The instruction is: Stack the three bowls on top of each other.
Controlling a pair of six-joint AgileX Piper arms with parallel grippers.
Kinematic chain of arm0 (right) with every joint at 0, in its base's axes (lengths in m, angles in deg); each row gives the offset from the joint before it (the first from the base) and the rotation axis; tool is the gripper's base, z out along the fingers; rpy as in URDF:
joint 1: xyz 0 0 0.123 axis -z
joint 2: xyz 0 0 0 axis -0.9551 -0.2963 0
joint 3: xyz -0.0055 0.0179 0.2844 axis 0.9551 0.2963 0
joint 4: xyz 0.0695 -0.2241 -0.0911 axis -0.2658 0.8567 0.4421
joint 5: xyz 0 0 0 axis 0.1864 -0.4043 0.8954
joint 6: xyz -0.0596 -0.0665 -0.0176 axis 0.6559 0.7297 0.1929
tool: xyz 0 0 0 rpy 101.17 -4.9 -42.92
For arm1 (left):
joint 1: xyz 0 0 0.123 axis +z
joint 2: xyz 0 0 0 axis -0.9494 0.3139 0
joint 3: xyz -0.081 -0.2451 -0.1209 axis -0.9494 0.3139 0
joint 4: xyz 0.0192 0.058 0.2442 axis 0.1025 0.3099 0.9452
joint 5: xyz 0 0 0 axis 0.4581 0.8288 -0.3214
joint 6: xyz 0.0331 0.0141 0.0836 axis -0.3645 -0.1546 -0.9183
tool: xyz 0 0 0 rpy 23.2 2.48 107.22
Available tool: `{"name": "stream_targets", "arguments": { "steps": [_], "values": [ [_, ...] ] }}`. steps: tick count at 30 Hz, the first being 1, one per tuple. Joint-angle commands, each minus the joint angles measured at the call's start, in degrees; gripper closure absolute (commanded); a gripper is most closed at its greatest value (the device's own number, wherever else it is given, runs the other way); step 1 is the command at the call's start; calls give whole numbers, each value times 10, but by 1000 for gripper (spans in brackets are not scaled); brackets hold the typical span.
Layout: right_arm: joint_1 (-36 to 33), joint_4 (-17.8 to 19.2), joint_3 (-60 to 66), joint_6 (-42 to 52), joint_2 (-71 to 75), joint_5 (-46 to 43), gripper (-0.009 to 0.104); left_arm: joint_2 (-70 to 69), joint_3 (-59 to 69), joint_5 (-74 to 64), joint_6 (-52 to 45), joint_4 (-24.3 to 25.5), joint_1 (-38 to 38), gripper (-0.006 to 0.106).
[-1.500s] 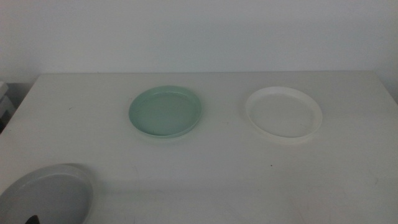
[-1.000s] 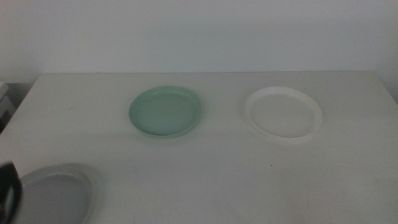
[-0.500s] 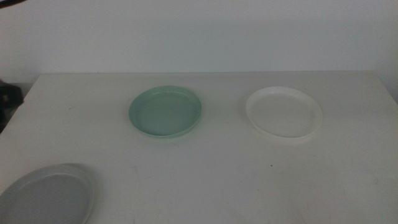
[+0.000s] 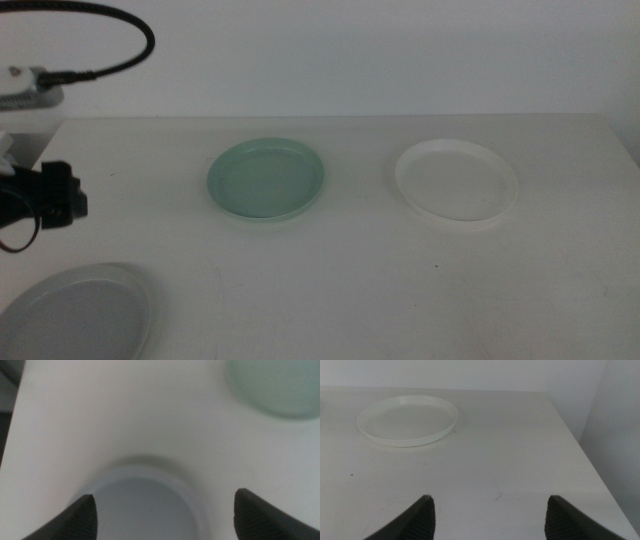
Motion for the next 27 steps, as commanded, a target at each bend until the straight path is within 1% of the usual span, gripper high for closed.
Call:
{"name": "stream_targets", "arguments": {
  "steps": [1,5,8,10,16,20,24,26,27],
  "values": [
    [4,4,-4,8,16,-41,39,-4,-21,-3,3,11,1,1],
    [4,4,-4,8,16,-41,39,-4,-21,-37,-37,24,21,1],
    [4,4,-4,8,16,-41,39,-4,-21,-62,-79,23,60,1],
    [4,4,-4,8,16,-41,39,-4,-21,-84,-116,11,90,1],
    [4,4,-4,8,16,-41,39,6,-21,-95,-264,-61,183,1],
    [4,4,-4,8,16,-41,39,47,-21,-91,-369,-121,239,1],
    [4,4,-4,8,16,-41,39,112,-21,-108,-423,-185,295,1],
    [4,4,-4,8,16,-41,39,142,-21,-106,-449,-205,302,1],
    [4,4,-4,8,16,-41,39,158,-21,-101,-457,-207,303,1]
  ]
}}
